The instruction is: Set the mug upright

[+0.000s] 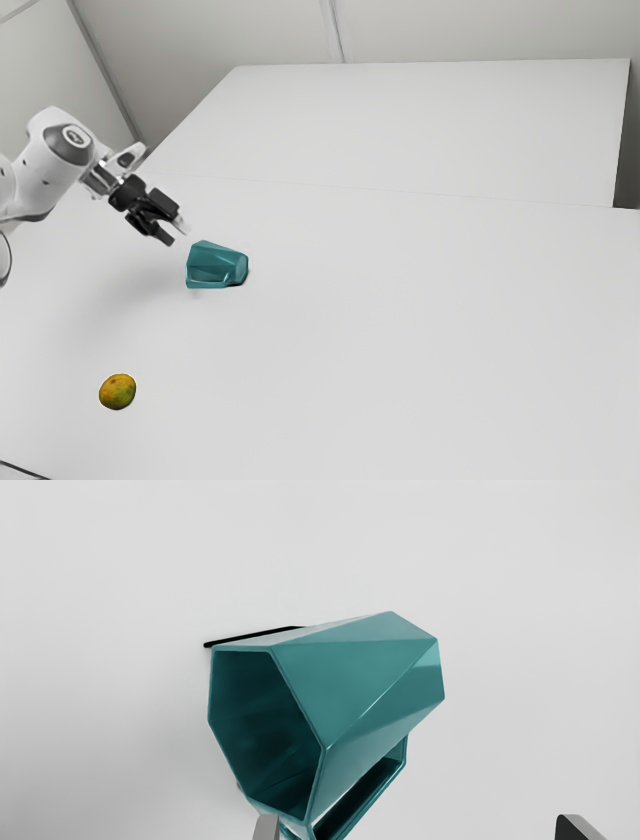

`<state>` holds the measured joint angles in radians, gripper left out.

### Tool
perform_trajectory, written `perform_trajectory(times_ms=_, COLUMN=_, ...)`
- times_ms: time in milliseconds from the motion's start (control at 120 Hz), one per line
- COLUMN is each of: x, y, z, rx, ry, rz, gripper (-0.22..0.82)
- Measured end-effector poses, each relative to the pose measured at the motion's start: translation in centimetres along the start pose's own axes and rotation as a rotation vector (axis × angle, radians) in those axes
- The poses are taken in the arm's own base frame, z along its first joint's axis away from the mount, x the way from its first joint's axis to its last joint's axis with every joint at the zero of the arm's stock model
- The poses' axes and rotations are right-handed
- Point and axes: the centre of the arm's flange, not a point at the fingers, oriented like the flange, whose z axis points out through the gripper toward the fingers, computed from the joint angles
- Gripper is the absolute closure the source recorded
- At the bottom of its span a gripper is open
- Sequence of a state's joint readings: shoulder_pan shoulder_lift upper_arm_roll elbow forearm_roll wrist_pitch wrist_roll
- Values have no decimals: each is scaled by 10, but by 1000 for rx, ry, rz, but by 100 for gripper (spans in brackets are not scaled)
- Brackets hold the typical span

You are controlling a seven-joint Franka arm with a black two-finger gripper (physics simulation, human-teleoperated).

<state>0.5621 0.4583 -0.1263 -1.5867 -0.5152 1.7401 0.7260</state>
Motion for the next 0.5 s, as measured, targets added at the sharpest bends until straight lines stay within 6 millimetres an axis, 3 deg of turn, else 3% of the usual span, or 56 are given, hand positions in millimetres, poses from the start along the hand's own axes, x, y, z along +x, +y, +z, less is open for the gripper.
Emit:
perform_trajectory(times_ms=100, x=5, y=-22, z=1, rx=-20, ry=20, rz=29, gripper=0)
perform_trajectory(times_ms=250, x=12, y=-39, z=10, rx=-44, ry=33, rz=77, gripper=0)
perform_trajectory(times_ms=500, x=11, y=-62, z=40, rx=-116, ry=48, rz=97, gripper=0)
